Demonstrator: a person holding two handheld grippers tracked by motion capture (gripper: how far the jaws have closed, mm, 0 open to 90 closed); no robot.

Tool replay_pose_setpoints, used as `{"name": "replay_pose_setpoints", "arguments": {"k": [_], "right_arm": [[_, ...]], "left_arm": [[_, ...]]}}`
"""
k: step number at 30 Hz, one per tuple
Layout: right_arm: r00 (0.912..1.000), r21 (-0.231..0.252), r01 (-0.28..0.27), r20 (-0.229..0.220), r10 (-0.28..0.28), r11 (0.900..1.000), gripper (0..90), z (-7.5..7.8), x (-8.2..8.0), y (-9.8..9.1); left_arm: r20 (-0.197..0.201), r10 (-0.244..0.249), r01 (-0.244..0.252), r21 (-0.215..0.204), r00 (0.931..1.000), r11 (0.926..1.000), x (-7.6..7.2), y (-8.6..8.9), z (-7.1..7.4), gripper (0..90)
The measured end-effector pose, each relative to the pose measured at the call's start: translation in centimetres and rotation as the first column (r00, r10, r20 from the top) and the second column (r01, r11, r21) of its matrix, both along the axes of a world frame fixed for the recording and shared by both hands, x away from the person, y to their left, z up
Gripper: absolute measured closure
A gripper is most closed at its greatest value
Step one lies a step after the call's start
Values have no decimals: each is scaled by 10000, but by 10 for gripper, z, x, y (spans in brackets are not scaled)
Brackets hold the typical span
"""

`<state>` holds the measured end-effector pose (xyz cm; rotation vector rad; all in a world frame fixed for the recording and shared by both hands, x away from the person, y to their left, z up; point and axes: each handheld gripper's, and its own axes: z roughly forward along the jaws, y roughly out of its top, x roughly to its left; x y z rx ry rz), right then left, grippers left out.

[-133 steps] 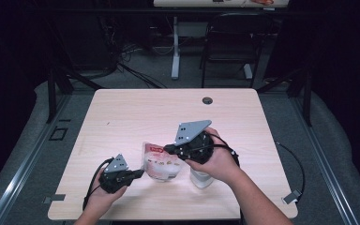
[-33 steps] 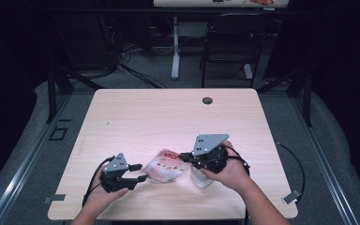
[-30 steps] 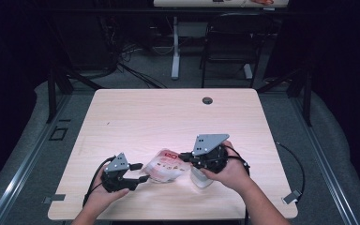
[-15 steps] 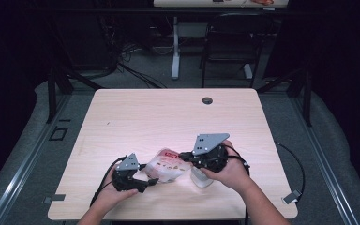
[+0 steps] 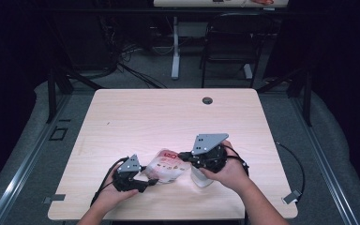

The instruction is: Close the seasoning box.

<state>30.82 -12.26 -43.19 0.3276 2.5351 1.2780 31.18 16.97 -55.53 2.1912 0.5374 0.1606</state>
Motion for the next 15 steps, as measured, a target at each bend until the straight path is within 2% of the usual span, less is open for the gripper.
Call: {"name": "replay_pose_setpoints", "arguments": {"k": [5, 15], "right_arm": [[10000, 146, -48, -37, 49, 9999, 900, 1, -1, 1], [10000, 328, -68, -64, 70, 9994, 900, 2, -1, 2]], "left_arm": [[-47, -138, 138, 164, 9999, 9998, -1, 1, 2, 569], [-18, -87, 87, 492, 10000, 9988, -7, 6, 14, 607]]}}
